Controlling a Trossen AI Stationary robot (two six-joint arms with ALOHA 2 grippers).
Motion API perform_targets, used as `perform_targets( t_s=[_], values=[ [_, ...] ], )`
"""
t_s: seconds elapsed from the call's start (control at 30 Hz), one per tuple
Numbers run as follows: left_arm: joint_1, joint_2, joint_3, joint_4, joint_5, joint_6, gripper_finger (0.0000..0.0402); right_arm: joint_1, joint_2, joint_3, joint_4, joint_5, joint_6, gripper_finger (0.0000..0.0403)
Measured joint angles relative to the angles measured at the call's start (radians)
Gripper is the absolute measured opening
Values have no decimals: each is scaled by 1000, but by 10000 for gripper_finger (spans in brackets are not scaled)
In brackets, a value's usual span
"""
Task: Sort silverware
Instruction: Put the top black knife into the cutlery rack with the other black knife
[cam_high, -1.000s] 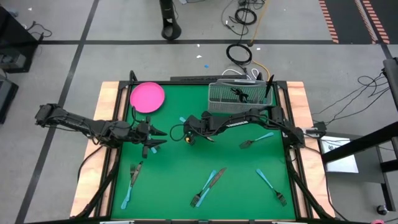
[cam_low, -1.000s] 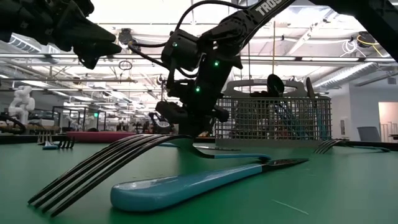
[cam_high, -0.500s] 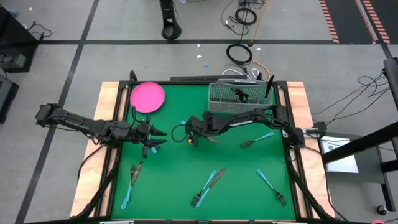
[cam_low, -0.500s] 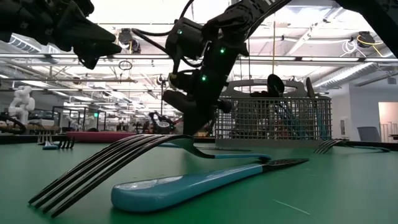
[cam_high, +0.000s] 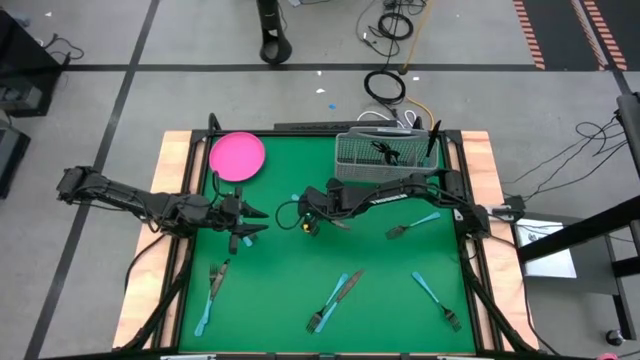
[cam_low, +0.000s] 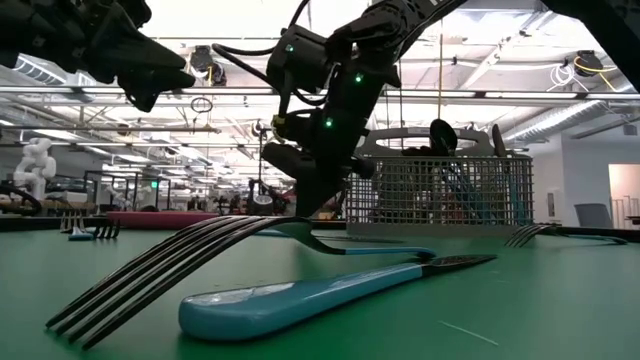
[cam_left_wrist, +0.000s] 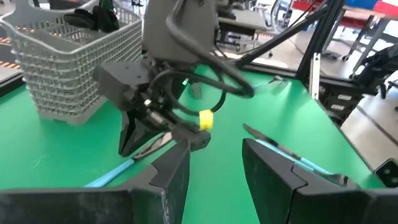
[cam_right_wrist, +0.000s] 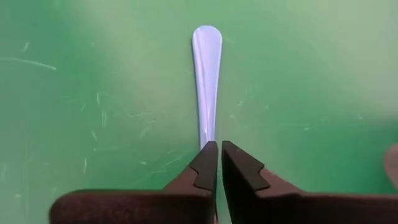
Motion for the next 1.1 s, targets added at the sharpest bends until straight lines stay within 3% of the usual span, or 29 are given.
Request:
perform_targets(
  t_s=[0.17,0.43,0.7,0.83,0.97,1.1],
  values=[
    [0,5,0,-111,-102,-48,150,41,-2,1,7,99,-29,35],
    [27,103,0,-153,-258,-158,150,54,-2,2,18,90,-51,35],
    [116,253,11,-185,-178,-230,150,42,-3,2,-8,65,-66,30],
    [134,272,74,-195,-99,-137,150,39,-3,2,-32,64,-84,36],
    [134,273,107,-180,-98,-11,150,32,-3,2,-43,60,-103,51],
    [134,275,82,-191,-117,-6,150,22,-3,3,-35,-9,-131,70]
  ],
)
